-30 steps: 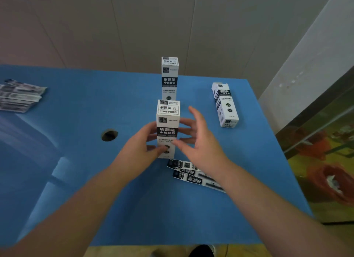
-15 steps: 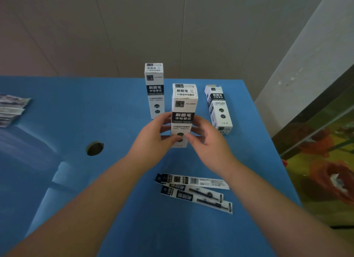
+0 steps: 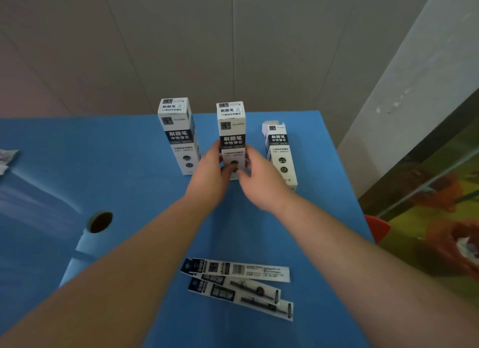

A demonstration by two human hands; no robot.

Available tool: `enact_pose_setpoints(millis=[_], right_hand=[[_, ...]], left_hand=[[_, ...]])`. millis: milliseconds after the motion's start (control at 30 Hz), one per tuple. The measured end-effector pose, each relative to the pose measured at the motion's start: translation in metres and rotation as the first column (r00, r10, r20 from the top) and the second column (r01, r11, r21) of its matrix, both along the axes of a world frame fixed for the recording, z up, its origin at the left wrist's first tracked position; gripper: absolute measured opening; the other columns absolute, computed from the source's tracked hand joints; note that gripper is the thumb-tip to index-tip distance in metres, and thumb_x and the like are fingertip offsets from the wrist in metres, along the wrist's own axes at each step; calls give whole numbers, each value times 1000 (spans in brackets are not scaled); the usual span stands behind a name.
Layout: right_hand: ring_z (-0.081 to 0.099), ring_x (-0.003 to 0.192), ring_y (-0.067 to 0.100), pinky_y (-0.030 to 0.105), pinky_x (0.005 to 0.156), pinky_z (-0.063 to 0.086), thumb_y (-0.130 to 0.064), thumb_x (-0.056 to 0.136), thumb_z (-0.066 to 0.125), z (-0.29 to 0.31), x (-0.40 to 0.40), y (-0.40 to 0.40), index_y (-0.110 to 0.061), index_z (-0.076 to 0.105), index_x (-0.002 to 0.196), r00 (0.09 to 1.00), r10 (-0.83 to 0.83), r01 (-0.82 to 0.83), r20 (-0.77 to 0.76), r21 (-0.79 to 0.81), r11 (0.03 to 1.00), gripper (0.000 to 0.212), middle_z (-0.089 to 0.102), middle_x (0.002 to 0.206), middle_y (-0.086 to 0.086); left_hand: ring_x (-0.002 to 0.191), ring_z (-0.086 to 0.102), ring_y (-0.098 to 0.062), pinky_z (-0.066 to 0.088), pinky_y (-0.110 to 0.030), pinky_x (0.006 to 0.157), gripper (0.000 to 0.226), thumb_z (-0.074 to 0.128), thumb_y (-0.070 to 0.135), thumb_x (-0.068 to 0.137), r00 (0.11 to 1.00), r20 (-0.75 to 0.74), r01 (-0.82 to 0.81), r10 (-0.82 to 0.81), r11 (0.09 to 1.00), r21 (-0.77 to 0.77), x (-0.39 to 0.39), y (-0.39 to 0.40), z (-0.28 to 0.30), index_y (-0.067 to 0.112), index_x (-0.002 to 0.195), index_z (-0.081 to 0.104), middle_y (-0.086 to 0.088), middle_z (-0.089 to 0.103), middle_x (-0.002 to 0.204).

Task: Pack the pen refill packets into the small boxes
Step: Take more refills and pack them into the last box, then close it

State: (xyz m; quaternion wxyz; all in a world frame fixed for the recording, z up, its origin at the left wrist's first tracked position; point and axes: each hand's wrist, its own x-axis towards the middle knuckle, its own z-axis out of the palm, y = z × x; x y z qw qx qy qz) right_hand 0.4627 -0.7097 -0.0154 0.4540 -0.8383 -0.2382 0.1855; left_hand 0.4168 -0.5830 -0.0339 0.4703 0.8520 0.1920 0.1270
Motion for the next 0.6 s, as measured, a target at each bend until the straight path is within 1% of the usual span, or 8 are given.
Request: enact_pose_setpoints(millis=[100,200,300,333,400,467,533,600], right_hand=[[62,118,14,39,97,54,-8,94,46,0,2,-1,-38,46,136,1000,14,-14,-11,-4,1000,52,64,131,-12],[60,123,16,41,99,54,-11,94,48,3,3,-7,-38,46,136,998,51,-52,-47,-19,998,50,63,134,-11],[54,132,15,39,107,47,-14,96,54,11,1,-23,-32,47,142,998,60,-60,-26,-3,998,50,58,143,-6],[52,134,12,34,107,46,-14,98,56,15,0,-32,-26,45,146,999,47,-47,-8,1,999,51,54,146,-4],[56,126,8,27,101,48,-16,97,61,21,1,-53,-23,44,148,999,1,-1,41,-3,1000,55,52,145,-6],[57,119,7,29,100,48,-20,93,66,23,3,-76,-26,45,146,994,-43,48,96,-52,997,57,52,140,-9],[53,127,10,35,104,47,-22,88,70,25,3,-98,-25,47,142,985,-81,101,155,-126,987,59,52,142,-6],[49,133,14,36,108,44,-25,86,73,26,2,-117,-21,46,143,973,-115,159,199,-222,962,63,49,145,-1]], left_hand=[[109,53,-2,42,-20,88,42,56,6,99,1000,-12,-14,14,999,37,4,0,-2,27,135,49,9,60,123],[114,55,-3,48,-31,99,46,61,8,97,998,-58,-33,32,999,-9,4,0,-6,24,139,48,9,61,129],[127,54,-13,46,-38,106,74,73,21,92,986,-142,-108,92,988,-114,-9,-8,-6,16,153,33,2,51,143],[126,53,-15,46,-35,102,79,76,27,90,979,-161,-143,122,982,-121,-15,-12,-5,13,154,31,0,49,143],[115,52,-14,45,-26,86,73,75,36,89,974,-165,-173,158,981,-83,-28,-22,1,13,147,37,0,50,132],[107,53,-14,42,-20,69,63,72,40,90,976,-172,-146,132,987,-69,-39,-35,8,15,139,41,0,53,125],[105,55,-13,41,-17,64,62,70,45,91,980,-195,-53,41,997,-57,-44,-49,16,17,138,41,2,55,122],[108,54,-11,41,-18,65,66,68,50,91,974,-219,56,-62,998,-32,-43,-62,20,18,141,40,3,55,124]])
